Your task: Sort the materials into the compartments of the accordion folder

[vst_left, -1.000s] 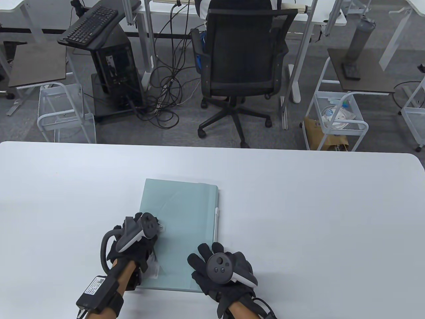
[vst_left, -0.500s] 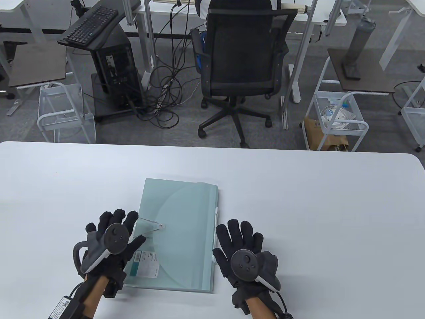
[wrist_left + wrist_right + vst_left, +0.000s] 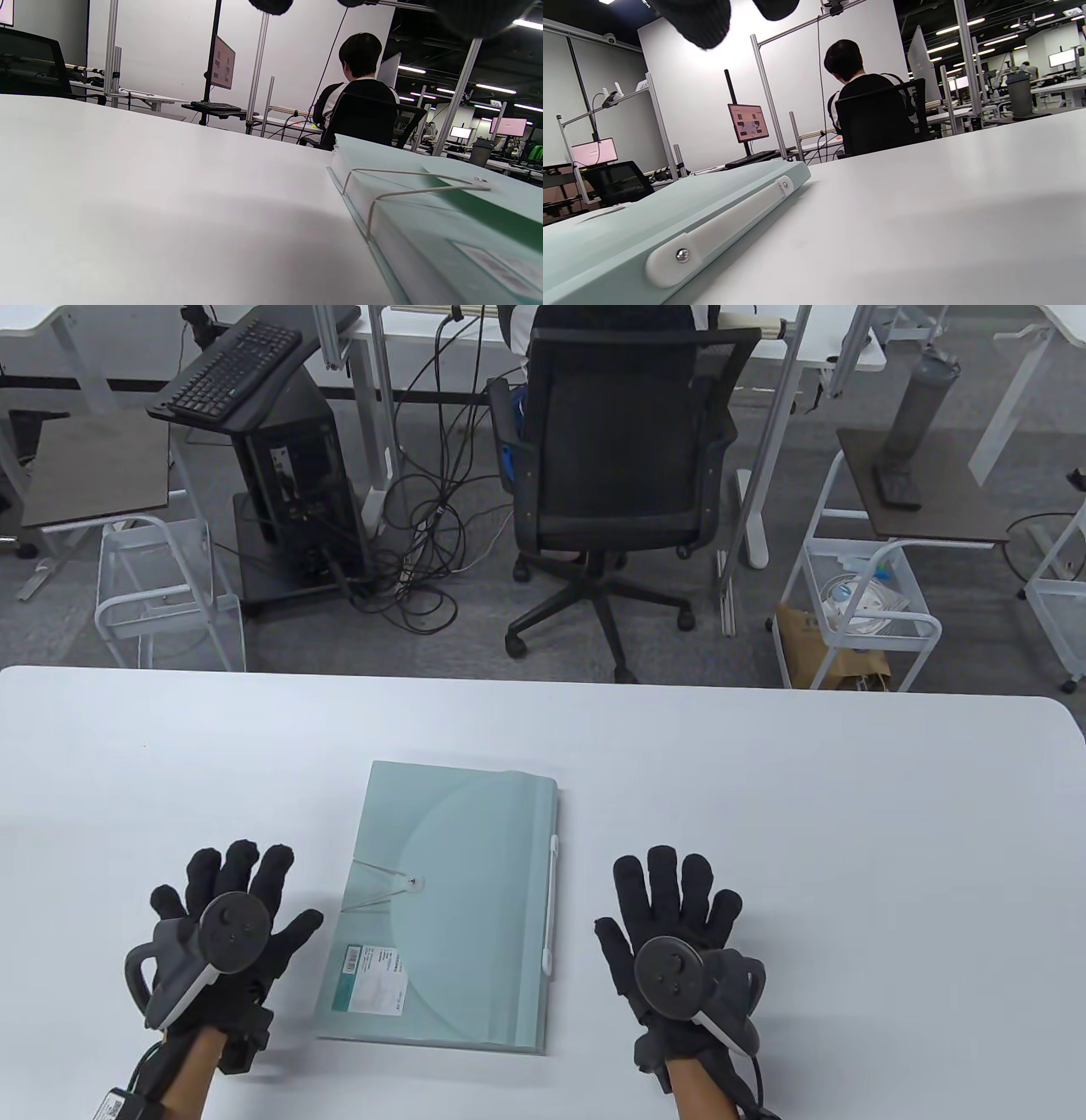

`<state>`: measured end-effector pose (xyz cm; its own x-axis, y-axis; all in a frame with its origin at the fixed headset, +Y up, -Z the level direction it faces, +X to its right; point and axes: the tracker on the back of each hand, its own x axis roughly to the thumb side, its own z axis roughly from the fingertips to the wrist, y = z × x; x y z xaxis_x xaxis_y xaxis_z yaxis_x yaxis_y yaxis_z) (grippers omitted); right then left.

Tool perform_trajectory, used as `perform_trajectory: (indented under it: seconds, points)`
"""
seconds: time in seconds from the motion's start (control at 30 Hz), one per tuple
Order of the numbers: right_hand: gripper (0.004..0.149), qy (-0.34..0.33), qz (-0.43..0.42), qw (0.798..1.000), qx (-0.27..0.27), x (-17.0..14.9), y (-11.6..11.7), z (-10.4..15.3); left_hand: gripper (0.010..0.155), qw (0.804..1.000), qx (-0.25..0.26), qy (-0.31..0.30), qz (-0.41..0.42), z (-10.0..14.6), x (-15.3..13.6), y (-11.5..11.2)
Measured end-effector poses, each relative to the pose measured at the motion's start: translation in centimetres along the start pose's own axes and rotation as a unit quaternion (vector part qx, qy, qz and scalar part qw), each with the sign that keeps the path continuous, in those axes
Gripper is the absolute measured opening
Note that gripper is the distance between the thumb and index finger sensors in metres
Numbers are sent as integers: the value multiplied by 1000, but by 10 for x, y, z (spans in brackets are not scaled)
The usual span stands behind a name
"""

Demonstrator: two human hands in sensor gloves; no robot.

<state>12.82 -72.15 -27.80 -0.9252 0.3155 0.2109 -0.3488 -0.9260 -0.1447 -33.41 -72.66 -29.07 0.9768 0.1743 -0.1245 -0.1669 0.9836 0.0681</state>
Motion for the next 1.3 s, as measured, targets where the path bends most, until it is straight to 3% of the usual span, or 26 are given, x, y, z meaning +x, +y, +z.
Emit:
perform_trajectory:
  seconds: [1.3]
  points:
    - [65,22,0,1000,9,-10,0,1,81,1000,-7,26,-2,-2,-14,-2]
